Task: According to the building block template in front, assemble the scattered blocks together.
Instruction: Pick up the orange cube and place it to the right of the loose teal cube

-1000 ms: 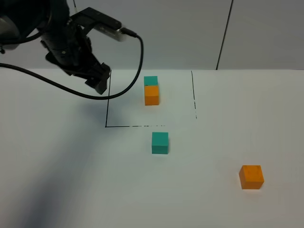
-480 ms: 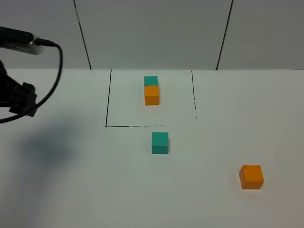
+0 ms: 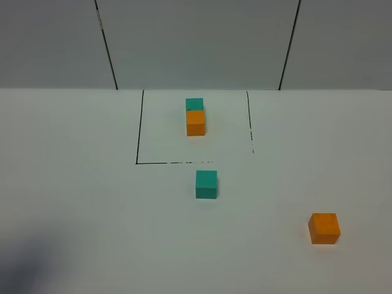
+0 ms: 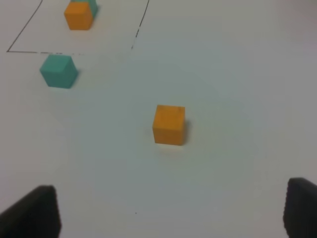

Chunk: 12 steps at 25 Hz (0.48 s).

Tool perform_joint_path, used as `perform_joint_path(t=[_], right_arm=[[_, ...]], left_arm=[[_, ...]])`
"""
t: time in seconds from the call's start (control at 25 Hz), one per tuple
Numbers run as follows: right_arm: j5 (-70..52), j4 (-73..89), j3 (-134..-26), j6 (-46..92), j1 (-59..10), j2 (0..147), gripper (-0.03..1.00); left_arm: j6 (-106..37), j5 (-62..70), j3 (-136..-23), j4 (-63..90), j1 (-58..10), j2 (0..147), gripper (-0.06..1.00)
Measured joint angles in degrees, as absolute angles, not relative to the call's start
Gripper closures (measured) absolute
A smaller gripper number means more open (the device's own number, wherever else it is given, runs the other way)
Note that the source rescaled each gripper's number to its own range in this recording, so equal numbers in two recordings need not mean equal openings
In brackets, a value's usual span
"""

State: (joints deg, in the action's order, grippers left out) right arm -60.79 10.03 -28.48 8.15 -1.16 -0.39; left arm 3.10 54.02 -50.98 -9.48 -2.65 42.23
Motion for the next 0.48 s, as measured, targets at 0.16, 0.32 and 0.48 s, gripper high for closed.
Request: perform_joint_path(t=[0.16,0.32,0.48], right_arm=[[-60.79,10.03,-28.48,8.15,-1.16,-0.39,0.17],[-60.79,10.03,-28.48,8.15,-1.16,-0.39,0.17],[-60.79,10.03,-28.48,8.15,-1.16,-0.39,0.17]], left_arm=[[4.8,55.56,-45.26,-9.6,-2.65,29.38,0.2],[2.64,56.02,-39.0,-4.26,-2.65,21.38,0.2],[-3.07,56.14,-34.39,2.1,-2.65,17.04,0.2]])
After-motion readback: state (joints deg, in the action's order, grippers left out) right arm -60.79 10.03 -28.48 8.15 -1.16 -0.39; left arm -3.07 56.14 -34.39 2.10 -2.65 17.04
